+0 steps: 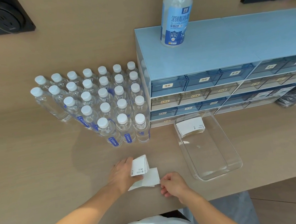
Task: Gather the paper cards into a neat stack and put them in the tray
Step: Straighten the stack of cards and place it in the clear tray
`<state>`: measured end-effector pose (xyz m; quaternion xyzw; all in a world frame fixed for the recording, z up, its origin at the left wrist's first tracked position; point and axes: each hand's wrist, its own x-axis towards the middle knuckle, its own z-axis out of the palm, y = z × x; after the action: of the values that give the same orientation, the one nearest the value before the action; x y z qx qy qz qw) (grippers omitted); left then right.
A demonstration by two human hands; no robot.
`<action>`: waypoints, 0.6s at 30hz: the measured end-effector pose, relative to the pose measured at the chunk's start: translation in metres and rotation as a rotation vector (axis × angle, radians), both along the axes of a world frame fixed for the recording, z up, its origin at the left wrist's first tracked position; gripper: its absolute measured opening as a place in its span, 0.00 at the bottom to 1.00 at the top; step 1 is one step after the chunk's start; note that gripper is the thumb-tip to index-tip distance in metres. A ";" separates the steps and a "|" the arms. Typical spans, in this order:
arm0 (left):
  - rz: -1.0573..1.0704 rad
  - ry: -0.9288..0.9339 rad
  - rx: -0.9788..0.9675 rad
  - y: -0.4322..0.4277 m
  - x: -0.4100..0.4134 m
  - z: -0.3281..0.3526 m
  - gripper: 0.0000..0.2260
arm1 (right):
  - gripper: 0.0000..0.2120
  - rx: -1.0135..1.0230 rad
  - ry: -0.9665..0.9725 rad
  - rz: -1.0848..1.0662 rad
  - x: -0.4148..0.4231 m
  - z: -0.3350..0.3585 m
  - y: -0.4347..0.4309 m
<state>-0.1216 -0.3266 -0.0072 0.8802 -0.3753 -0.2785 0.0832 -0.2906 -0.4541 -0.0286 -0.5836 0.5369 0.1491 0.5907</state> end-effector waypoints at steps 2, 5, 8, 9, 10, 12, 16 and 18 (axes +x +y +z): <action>0.070 0.003 -0.023 0.002 0.004 0.003 0.22 | 0.06 0.001 -0.007 -0.005 -0.001 0.000 0.000; 0.180 0.028 -0.046 0.004 0.011 0.009 0.20 | 0.06 0.031 -0.026 -0.002 0.000 0.001 -0.002; 0.248 0.056 -0.061 0.006 0.018 0.013 0.20 | 0.06 0.075 -0.059 0.022 0.001 0.002 -0.002; 0.259 0.064 -0.062 0.006 0.020 0.014 0.20 | 0.06 0.084 -0.069 0.026 0.001 0.003 -0.003; 0.262 0.072 -0.062 0.007 0.022 0.015 0.20 | 0.07 0.090 -0.077 0.028 0.000 0.003 -0.004; 0.248 0.095 -0.067 0.009 0.024 0.015 0.20 | 0.08 0.094 -0.093 0.020 -0.002 0.004 -0.007; 0.198 0.159 -0.115 0.011 0.023 0.015 0.22 | 0.08 0.091 -0.118 -0.006 -0.006 0.008 -0.014; 0.146 0.159 -0.138 0.010 0.022 0.014 0.22 | 0.08 0.078 -0.112 0.015 -0.004 0.009 -0.016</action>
<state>-0.0998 -0.3168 0.0070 0.8726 -0.3207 -0.3140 0.1929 -0.2947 -0.4697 -0.0197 -0.5713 0.4927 0.1415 0.6410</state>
